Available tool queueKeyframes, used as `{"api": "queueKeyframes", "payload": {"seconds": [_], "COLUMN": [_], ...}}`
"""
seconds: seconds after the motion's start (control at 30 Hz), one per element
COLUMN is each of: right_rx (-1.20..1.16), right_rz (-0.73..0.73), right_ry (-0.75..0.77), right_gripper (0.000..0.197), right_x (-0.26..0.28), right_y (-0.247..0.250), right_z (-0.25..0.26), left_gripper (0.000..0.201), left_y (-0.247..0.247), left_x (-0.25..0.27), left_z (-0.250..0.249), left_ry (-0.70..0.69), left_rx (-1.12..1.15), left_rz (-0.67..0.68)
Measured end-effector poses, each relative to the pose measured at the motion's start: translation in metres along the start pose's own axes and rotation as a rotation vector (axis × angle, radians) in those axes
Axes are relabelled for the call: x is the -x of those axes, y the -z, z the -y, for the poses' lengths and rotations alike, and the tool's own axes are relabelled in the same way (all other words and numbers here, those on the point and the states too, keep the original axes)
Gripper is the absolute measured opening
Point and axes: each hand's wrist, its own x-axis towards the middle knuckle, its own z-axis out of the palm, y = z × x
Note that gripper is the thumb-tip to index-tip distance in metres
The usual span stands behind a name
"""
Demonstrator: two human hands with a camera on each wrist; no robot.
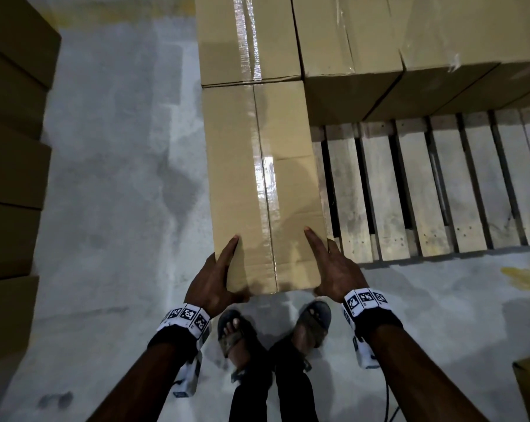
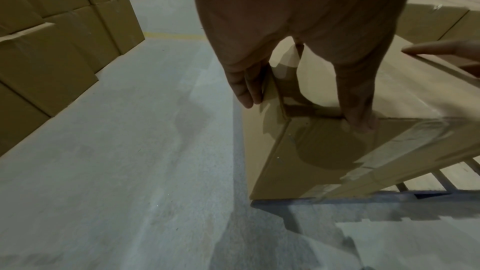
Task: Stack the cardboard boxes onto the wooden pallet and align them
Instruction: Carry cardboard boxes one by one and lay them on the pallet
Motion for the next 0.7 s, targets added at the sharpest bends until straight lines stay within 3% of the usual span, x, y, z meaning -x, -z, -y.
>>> {"api": "queueKeyframes", "payload": {"seconds": [0.7], "right_rx": [-0.03], "right_rz": [0.039], "right_ry": [0.012], "right_gripper": [0.159], "right_x": [-0.0048], "right_y": [0.005], "right_z": [-0.0064], "left_gripper": [0.145], "left_y": [0.0056], "left_x": [-0.0025], "left_z": [-0.0041], "left_ry": [0.047], "left_rx": [-0.009], "left_rz": [0.035]}}
